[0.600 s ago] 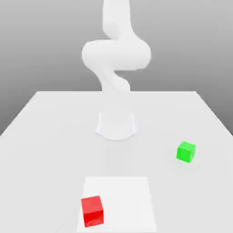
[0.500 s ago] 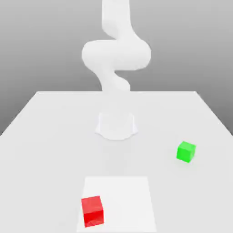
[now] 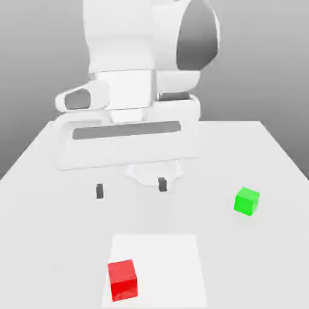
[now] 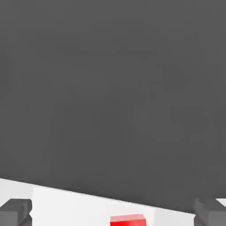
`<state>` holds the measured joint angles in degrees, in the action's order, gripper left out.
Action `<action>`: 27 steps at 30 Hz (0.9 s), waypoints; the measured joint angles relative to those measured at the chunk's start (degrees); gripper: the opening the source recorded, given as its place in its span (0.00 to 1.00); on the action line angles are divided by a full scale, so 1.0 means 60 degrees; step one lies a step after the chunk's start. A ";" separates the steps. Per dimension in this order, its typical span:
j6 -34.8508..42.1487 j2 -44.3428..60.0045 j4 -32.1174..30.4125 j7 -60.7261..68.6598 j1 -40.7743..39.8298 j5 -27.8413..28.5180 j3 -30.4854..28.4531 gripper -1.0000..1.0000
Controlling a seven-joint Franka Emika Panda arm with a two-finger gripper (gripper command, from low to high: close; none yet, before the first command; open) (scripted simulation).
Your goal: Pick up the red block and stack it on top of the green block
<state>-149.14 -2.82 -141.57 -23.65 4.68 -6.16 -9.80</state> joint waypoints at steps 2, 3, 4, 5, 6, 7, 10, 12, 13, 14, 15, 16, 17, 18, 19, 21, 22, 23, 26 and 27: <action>-0.0285 0.0680 -0.0160 0.0279 -0.0074 0.0010 -0.0025 0.50; -0.0430 0.1017 -0.0240 0.0400 -0.0106 0.0041 -0.0042 0.50; -0.0574 0.1352 -0.0321 0.0506 -0.0141 0.0092 -0.0058 0.50; -0.0720 0.1684 -0.0402 0.0598 -0.0168 0.0163 -0.0082 0.50; -0.0899 0.2018 -0.0450 0.0688 -0.0195 0.0191 -0.0088 0.50; -0.1133 0.2357 -0.0445 0.0787 -0.0241 0.0133 -0.0043 0.50; -0.1946 0.3393 -0.0321 0.1100 -0.0457 -0.0229 0.0237 0.50; -0.2396 0.3939 -0.0239 0.1268 -0.0630 -0.0443 0.0453 0.00; -0.2396 0.3939 -0.0239 0.1268 -0.0630 -0.0443 0.0453 0.00; -0.2394 0.3939 -0.0239 0.1266 -0.0630 -0.0442 0.0454 0.00; -0.2390 0.3939 -0.0239 0.1264 -0.0631 -0.0439 0.0454 0.00; -0.2387 0.3938 -0.0239 0.1261 -0.0632 -0.0436 0.0455 0.00; -0.2382 0.3938 -0.0238 0.1257 -0.0633 -0.0432 0.0456 0.00; -0.2468 0.4038 -0.0224 0.1277 -0.0662 -0.0463 0.0492 0.00; -0.2366 0.3913 -0.0244 0.1241 -0.0633 -0.0408 0.0452 0.00; -0.1932 0.3381 -0.0330 0.1060 -0.0545 -0.0155 0.0311 0.00; -0.1667 0.3061 -0.0382 0.0951 -0.0492 -0.0009 0.0229 0.00; -0.1391 0.2728 -0.0437 0.0843 -0.0449 0.0135 0.0156 0.00; -0.0942 0.1894 -0.0833 0.1148 -0.0115 0.0070 0.0591 0.00; -0.0895 0.1659 -0.1025 0.1414 0.0078 -0.0083 0.0881 0.00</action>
<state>-154.52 7.13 -147.72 -15.17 5.14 -6.66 -4.51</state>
